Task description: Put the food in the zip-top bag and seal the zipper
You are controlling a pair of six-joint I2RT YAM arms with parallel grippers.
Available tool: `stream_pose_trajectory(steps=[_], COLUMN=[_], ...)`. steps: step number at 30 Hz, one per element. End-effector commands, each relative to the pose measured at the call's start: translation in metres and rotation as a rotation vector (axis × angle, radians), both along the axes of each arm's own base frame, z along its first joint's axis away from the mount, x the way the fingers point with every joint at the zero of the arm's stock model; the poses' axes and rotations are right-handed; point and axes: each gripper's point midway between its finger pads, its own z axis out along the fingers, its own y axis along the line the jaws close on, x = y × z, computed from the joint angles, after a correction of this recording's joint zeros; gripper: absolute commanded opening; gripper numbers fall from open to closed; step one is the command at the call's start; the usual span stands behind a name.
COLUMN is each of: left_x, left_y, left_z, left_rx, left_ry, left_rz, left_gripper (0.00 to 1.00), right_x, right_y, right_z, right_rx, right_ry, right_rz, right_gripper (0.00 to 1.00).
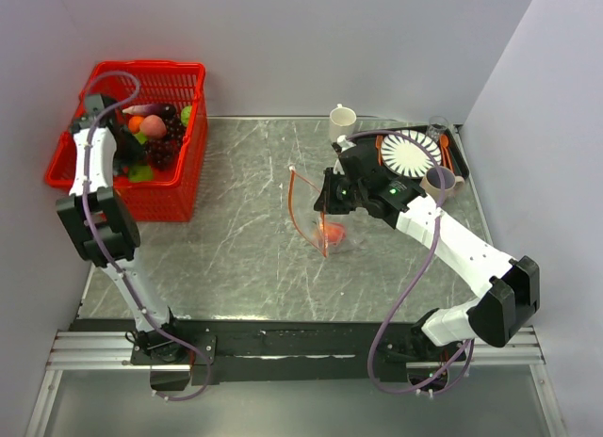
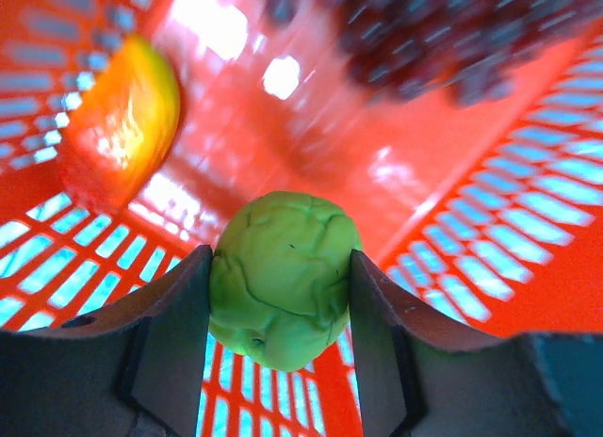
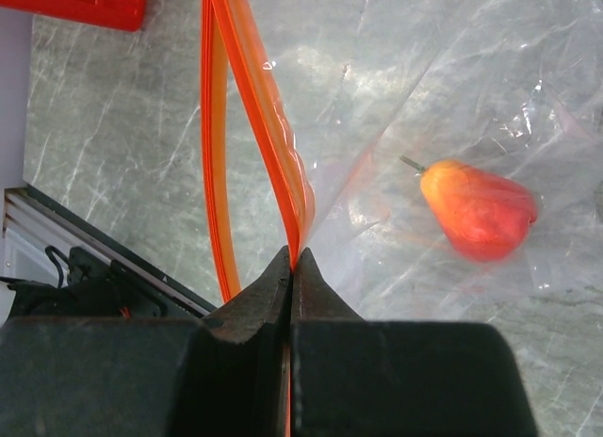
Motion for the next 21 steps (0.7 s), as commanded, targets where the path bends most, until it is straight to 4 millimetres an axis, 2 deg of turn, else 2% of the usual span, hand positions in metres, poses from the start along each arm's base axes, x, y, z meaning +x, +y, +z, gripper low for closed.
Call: stream_pose_trajectory(steps=[1, 5, 10, 11, 15, 16, 18, 19, 20, 21], left_x=[0.006, 0.007, 0.002, -0.005, -0.018, -0.022, -0.029, -0.033, -0.04, -0.042], left_y=[-0.007, -0.027, -0.063, -0.071, -0.118, -0.14, -0.164, -0.188, -0.202, -0.215], left_z=[0.098, 0.163, 0.225, 0.233, 0.257, 0.259, 0.26, 0.261, 0.256, 0.261], left_rx=[0.021, -0.017, -0.124, -0.142, -0.298, -0.345, -0.376, -0.409, -0.43, -0.443], left_ry=[-0.226, -0.414, -0.622, -0.651, -0.753, -0.758, -0.776, -0.776, -0.77, -0.798], left_rz=[-0.02, -0.074, -0.175, -0.195, -0.321, -0.379, -0.431, -0.477, -0.497, -0.533], left_gripper=[0.32, 0.31, 0.29, 0.29, 0.29, 0.29, 0.3, 0.3, 0.3, 0.3], right_x=[0.008, 0.01, 0.012, 0.013, 0.014, 0.014, 0.015, 0.016, 0.016, 0.017], right_y=[0.002, 0.001, -0.001, -0.001, 0.001, 0.002, 0.002, 0.003, 0.003, 0.002], right_z=[0.019, 0.02, 0.025, 0.026, 0.031, 0.033, 0.036, 0.037, 0.037, 0.037], right_rx=[0.032, 0.025, 0.015, 0.015, 0.025, 0.029, 0.032, 0.032, 0.032, 0.029], right_ry=[-0.053, -0.057, -0.069, -0.07, -0.08, -0.082, -0.086, -0.086, -0.088, -0.088], right_rz=[-0.012, -0.017, -0.028, -0.029, -0.024, -0.023, -0.025, -0.023, -0.027, -0.032], right_gripper=[0.0, 0.0, 0.0, 0.0, 0.0, 0.0, 0.0, 0.0, 0.0, 0.0])
